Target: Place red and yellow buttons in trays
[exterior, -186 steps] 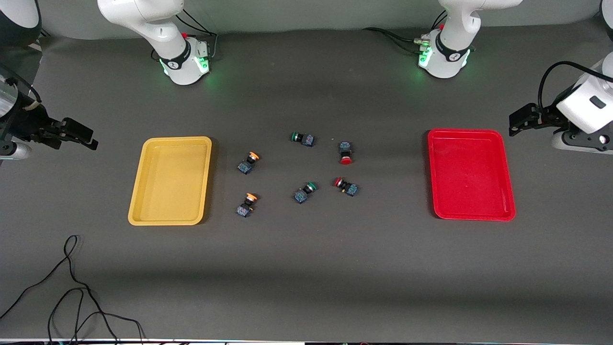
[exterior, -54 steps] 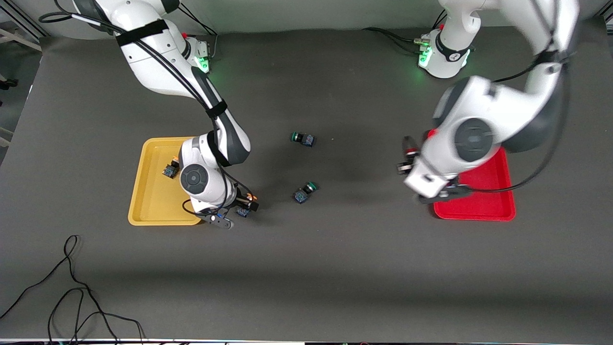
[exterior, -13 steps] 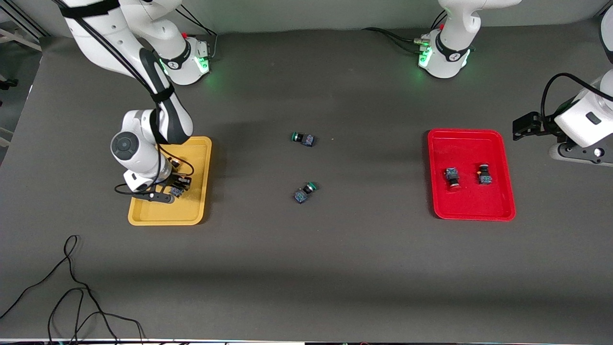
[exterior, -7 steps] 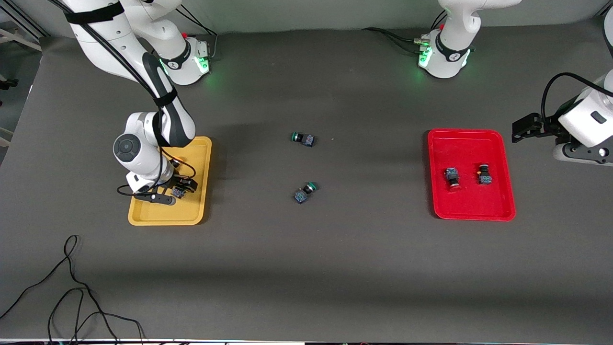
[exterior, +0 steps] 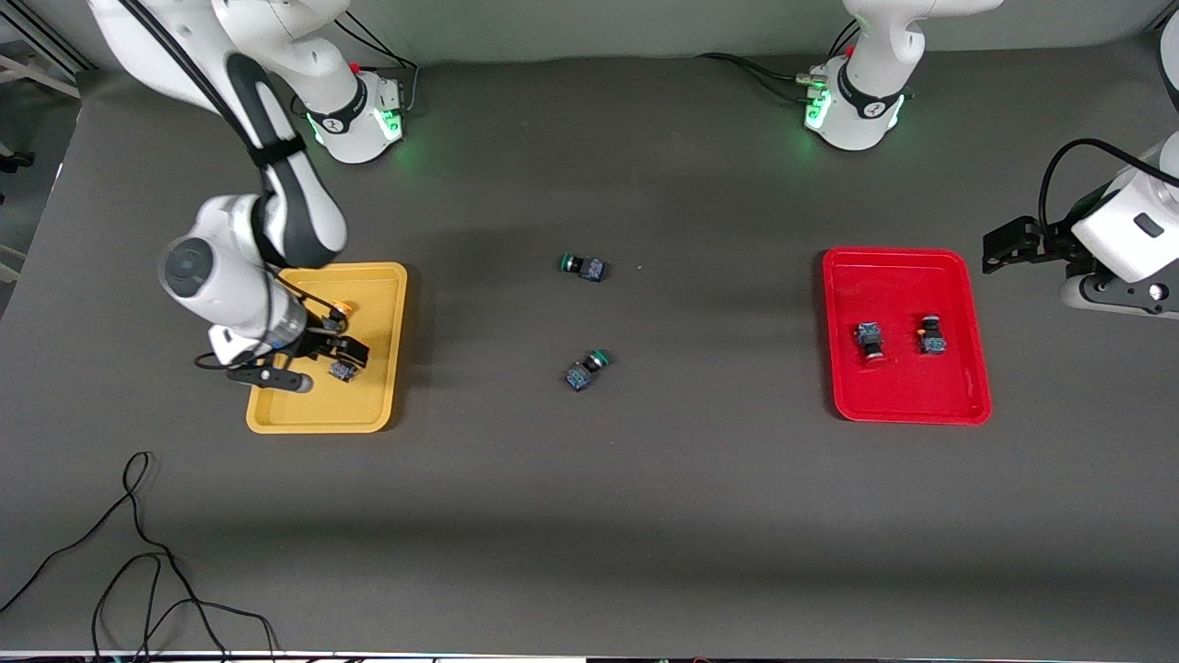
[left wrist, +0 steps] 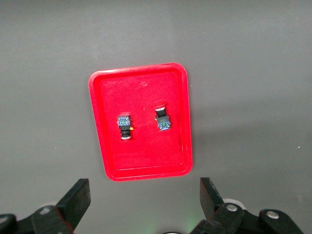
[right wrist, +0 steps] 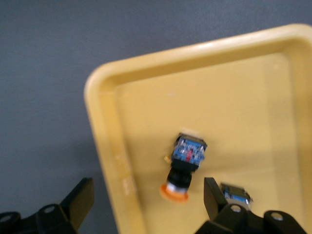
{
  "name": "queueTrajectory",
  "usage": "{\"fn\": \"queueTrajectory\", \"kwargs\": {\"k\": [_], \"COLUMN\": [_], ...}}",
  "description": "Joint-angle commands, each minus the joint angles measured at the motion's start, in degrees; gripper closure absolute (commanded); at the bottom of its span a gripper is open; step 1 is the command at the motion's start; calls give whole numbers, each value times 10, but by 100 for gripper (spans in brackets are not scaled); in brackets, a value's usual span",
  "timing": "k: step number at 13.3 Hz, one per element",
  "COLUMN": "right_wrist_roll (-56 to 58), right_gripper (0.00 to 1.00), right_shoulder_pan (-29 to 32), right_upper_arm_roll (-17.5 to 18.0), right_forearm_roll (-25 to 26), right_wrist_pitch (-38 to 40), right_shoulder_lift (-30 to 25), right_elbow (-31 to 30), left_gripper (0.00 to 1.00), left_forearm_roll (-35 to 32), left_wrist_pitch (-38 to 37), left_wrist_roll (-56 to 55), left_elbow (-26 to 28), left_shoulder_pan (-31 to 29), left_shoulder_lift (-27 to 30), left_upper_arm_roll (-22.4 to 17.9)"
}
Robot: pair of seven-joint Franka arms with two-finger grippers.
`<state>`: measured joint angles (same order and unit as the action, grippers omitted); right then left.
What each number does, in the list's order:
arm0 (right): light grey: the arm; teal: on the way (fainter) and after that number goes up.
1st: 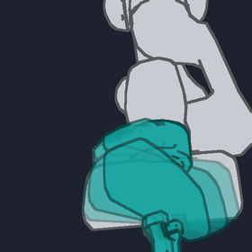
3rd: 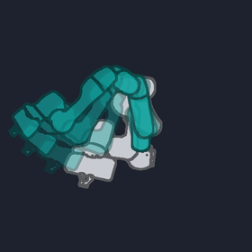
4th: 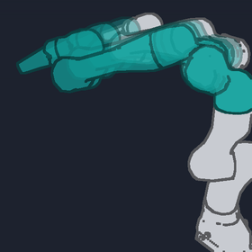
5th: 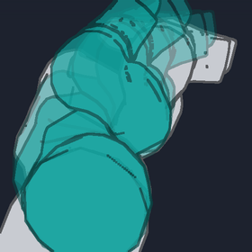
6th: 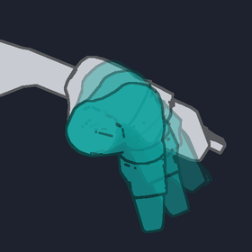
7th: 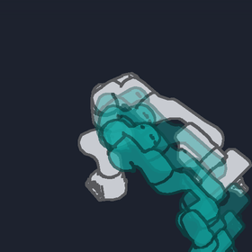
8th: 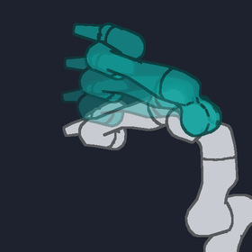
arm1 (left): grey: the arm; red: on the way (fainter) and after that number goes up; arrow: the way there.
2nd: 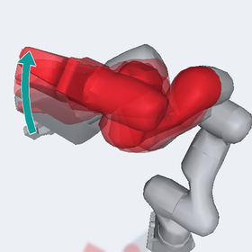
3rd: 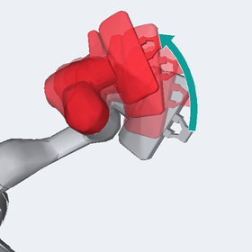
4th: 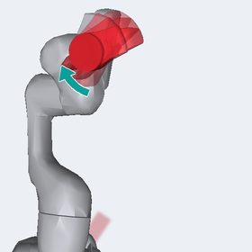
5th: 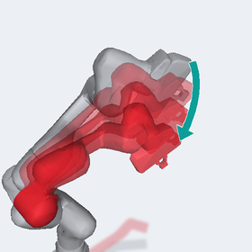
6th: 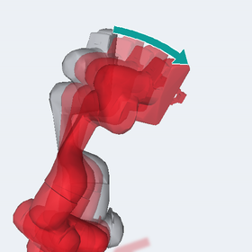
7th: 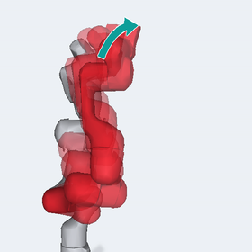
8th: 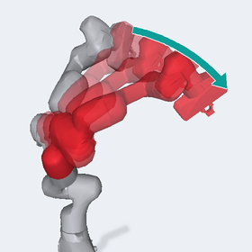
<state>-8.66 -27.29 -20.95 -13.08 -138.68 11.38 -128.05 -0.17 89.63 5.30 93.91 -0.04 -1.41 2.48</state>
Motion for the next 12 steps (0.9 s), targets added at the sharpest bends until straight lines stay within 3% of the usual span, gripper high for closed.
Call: {"fn": "queueTrajectory", "kwargs": {"k": [1, 4, 5, 9, 11, 12], "right_wrist_roll": [21, 14, 8, 0, 0, 0], "right_gripper": [0, 0, 0, 0, 0, 0], "right_shoulder_pan": [20, 28, 38, 86, 129, 133], "right_upper_arm_roll": [1, 4, 10, 67, 115, 120], "right_forearm_roll": [1, 12, 39, 83, 96, 96], "right_wrist_pitch": [108, 184, 204, 308, 337, 356], "right_shoulder_lift": [-57, -114, -130, -182, -215, -236], "right_elbow": [38, 61, 73, 126, 134, 134], "left_gripper": [0, 0, 0, 0, 0, 0], "left_forearm_roll": [6, 5, 5, 5, 5, 6], "left_wrist_pitch": [-9, -8, -8, -8, -6, -4], "left_wrist_roll": [-10, -16, -16, -17, -17, -17], "left_elbow": [2, 1, 1, 1, 1, 1], "left_shoulder_pan": [12, 11, 12, 12, 12, 12], "left_shoulder_lift": [11, 12, 11, 11, 11, 11], "left_upper_arm_roll": [-10, -10, -10, -10, -10, -10]}}
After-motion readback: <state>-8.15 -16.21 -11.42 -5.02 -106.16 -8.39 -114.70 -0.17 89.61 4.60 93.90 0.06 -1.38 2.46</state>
